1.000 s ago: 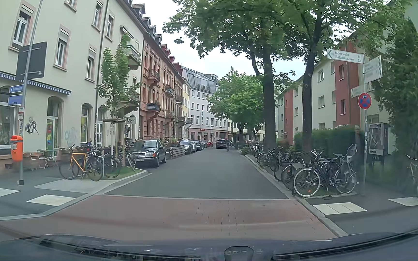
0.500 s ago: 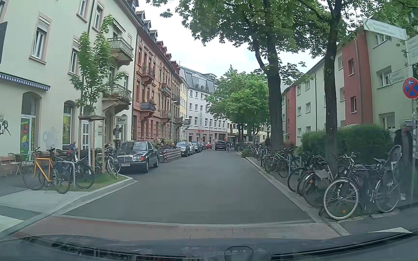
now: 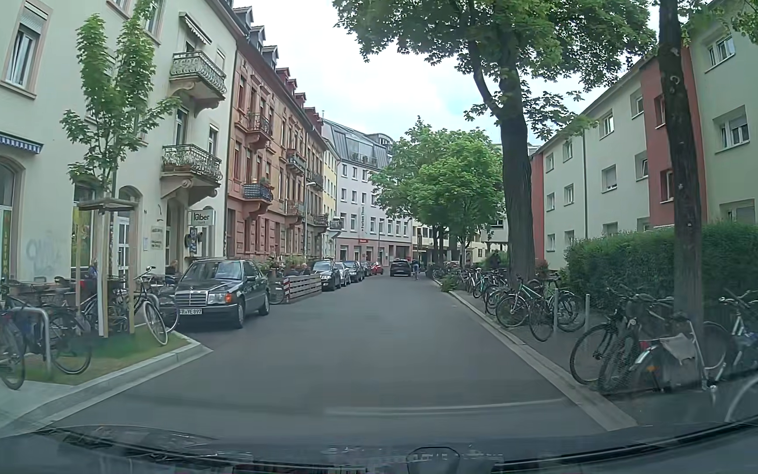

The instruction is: Follow the waypoints while adhering to traffic rules and regulations

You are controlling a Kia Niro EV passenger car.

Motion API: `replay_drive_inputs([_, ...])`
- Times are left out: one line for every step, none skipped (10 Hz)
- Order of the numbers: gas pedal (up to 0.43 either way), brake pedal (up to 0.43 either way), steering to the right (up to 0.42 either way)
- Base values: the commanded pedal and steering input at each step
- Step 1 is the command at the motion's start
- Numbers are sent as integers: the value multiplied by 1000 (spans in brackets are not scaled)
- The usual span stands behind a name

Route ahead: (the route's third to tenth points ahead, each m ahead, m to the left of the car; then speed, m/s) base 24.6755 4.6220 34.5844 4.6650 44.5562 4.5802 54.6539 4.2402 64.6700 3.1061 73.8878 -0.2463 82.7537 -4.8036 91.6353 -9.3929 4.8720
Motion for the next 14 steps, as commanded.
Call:
replay_drive_inputs([98,0,6])
replay_drive_inputs([98,0,8])
replay_drive_inputs([98,0,10])
replay_drive_inputs([98,0,12])
replay_drive_inputs([98,0,14])
replay_drive_inputs([98,0,17])
replay_drive_inputs([98,0,19])
replay_drive_inputs([98,0,21])
replay_drive_inputs([98,0,21])
replay_drive_inputs([87,0,17])
replay_drive_inputs([87,0,14])
replay_drive_inputs([87,0,12])
replay_drive_inputs([87,0,11])
replay_drive_inputs([87,0,11])
